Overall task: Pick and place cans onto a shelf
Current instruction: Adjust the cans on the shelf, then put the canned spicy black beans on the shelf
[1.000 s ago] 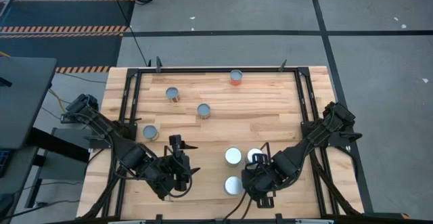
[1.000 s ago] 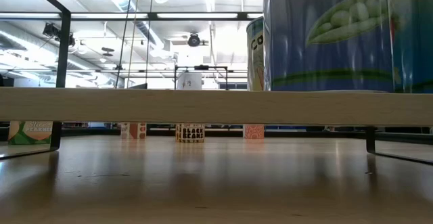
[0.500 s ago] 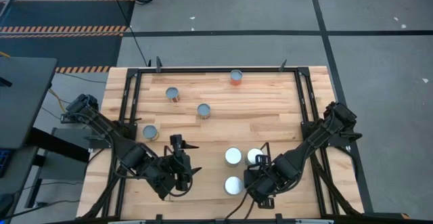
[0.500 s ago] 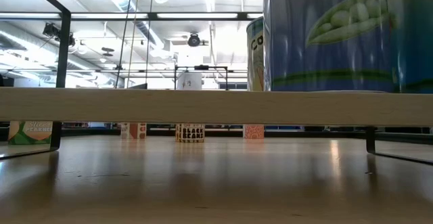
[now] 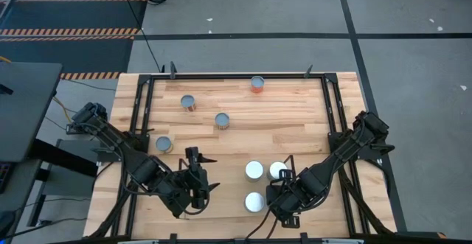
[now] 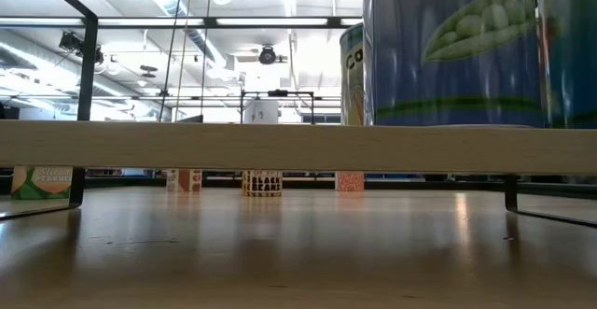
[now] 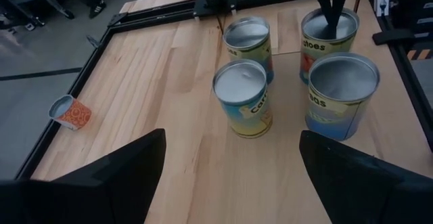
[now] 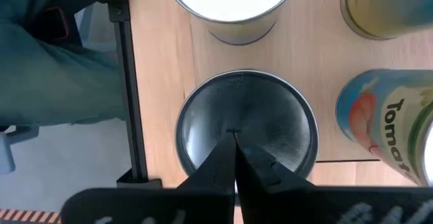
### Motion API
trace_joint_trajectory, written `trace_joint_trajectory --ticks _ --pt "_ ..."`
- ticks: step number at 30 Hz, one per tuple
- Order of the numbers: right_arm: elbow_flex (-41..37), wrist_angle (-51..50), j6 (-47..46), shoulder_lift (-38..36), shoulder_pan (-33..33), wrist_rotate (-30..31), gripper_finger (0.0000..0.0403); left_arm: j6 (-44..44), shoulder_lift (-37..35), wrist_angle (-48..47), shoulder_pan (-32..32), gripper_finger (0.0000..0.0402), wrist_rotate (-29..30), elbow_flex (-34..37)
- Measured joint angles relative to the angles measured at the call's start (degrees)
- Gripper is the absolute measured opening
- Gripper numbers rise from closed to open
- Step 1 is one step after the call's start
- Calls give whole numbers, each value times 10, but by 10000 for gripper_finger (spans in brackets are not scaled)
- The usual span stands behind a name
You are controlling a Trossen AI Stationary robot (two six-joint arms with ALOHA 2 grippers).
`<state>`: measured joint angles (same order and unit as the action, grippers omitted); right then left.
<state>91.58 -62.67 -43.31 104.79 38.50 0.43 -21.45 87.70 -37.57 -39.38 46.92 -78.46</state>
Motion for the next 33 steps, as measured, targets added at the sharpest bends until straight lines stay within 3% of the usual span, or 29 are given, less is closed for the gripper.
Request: trace_joint_trajectory --ticks 13,18,25,29,33 --pt "51 -15 42 3 0 17 4 22 0 8 0 345 -8 0" --pt "90 -14 112 2 0 89 5 52 0 2 19 345 -20 2" --pt "134 -34 185 -4 1 96 5 46 -1 9 142 345 -110 59" --pt "132 -46 191 -32 12 108 5 77 -1 76 232 345 -133 104" --pt "105 -55 189 -63 24 130 5 116 -1 189 312 345 -217 164"
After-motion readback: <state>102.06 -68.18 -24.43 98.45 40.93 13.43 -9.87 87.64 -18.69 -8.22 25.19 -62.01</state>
